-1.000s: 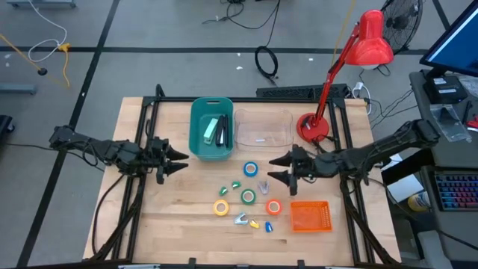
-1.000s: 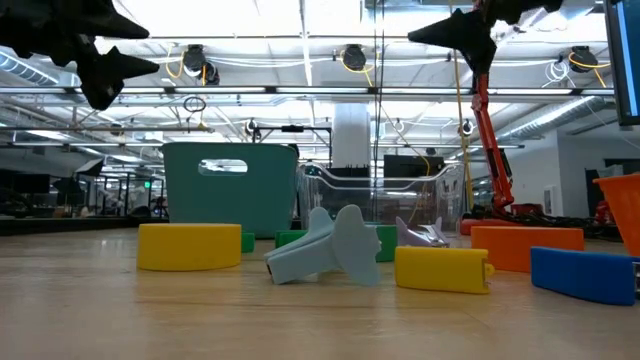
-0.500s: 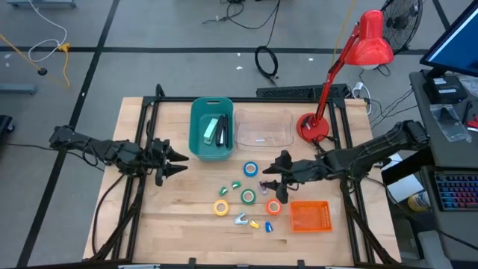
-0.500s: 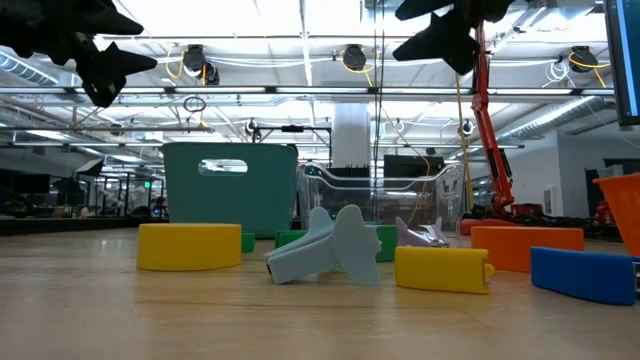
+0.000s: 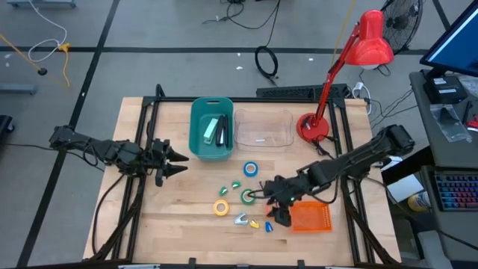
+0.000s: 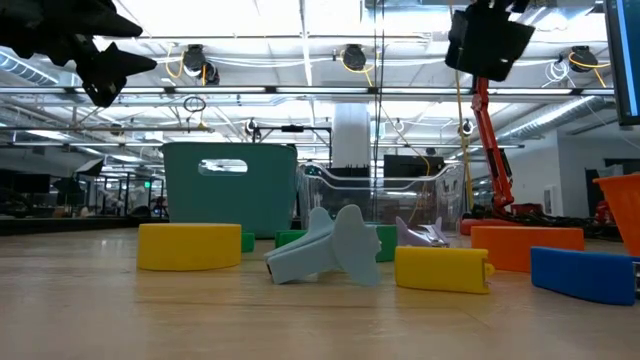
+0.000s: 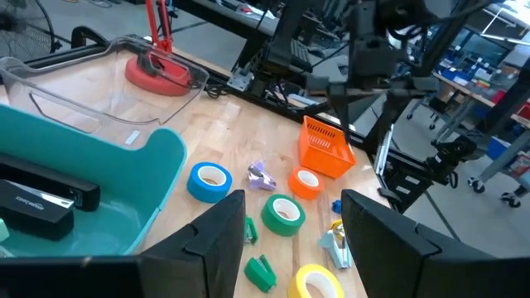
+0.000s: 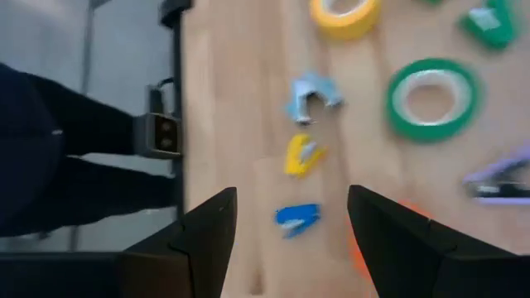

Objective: Pick and place Stapler, Stapler remover, tape
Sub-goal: Put the small blue stapler into the blue bin

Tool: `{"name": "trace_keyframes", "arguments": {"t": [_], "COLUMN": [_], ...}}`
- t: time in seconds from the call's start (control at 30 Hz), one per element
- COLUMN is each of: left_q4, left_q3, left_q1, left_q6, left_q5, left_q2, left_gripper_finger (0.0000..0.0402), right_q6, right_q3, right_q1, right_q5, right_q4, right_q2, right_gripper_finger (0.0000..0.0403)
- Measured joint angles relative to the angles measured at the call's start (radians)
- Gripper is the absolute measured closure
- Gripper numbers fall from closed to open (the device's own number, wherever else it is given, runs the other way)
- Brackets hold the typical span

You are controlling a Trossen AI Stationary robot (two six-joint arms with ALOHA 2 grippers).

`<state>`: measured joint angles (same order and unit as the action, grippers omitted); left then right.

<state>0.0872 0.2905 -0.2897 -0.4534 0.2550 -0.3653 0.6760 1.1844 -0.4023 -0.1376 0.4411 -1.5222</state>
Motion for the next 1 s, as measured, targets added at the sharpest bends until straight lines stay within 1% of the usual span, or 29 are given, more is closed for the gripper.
{"name": "trace_keyframes", "arguments": {"t": [0.17, 0.23, 0.43, 0.67, 0.87, 1.0], "left_q4": [0.000, 0.000, 0.000, 0.000, 0.004, 0.038], "left_q3": [0.000, 0.000, 0.000, 0.000, 0.000, 0.000], "left_q1": [0.000, 0.000, 0.000, 0.000, 0.000, 0.000], "left_q6": [0.004, 0.006, 0.006, 0.028, 0.030, 0.021], "left_q5": [-0.004, -0.014, -0.055, -0.096, -0.100, -0.101], "left_q2": [0.000, 0.000, 0.000, 0.000, 0.000, 0.000], "left_gripper_finger": [0.0201, 0.0201, 0.0201, 0.0201, 0.0201, 0.0201], "right_q6": [0.079, 0.115, 0.236, 0.370, 0.423, 0.469], "right_q3": [0.018, 0.021, 0.031, 0.031, 0.031, 0.030], "right_q1": [-0.024, -0.034, -0.041, -0.040, -0.042, -0.043], "right_q5": [-0.054, -0.059, -0.128, -0.150, -0.151, -0.151], "right_q4": [0.003, 0.005, -0.015, -0.019, -0.035, -0.093], "right_q2": [-0.047, -0.064, -0.118, -0.143, -0.142, -0.142], "right_gripper_finger": [0.0179, 0.0179, 0.0179, 0.0179, 0.0179, 0.0179]}}
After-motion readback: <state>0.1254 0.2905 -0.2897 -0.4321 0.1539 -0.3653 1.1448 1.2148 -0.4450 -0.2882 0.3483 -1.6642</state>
